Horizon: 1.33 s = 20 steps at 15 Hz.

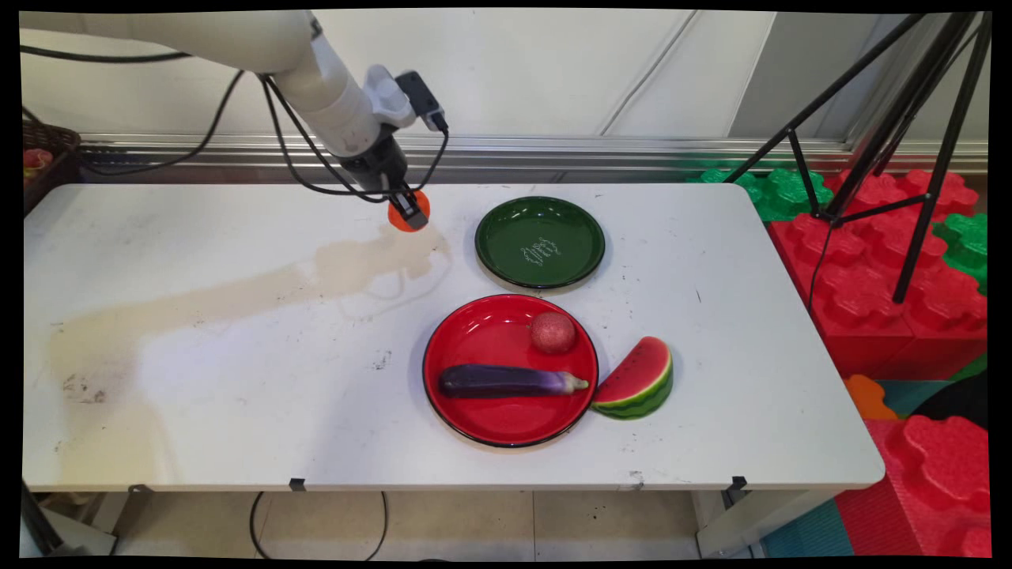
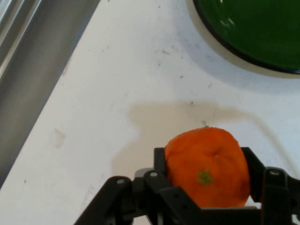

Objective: Place the picked object on the table

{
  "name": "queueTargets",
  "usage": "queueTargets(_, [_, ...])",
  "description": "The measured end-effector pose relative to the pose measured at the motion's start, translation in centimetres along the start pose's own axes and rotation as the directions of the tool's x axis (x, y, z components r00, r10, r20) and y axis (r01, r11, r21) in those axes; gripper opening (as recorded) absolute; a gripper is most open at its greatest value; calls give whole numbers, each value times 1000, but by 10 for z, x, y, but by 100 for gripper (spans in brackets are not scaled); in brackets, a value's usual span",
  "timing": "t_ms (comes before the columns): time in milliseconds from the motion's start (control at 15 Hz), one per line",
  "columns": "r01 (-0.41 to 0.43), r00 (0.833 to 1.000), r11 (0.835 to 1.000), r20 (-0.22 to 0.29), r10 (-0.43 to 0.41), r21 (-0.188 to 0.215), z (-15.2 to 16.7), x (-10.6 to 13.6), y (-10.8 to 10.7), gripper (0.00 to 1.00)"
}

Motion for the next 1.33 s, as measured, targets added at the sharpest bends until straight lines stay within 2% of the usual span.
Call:
queueTargets(533, [-28,999,999,22,28,-26,62,6,-2,0])
queueTargets(1067, [-43,999,998,11,43,-48,85,4,2,0])
queueTargets(1133, [-47,999,998,8,47,-51,86,3,2,100])
queueTargets(1333, [-60,998,997,0,60,-54,85,0,2,100])
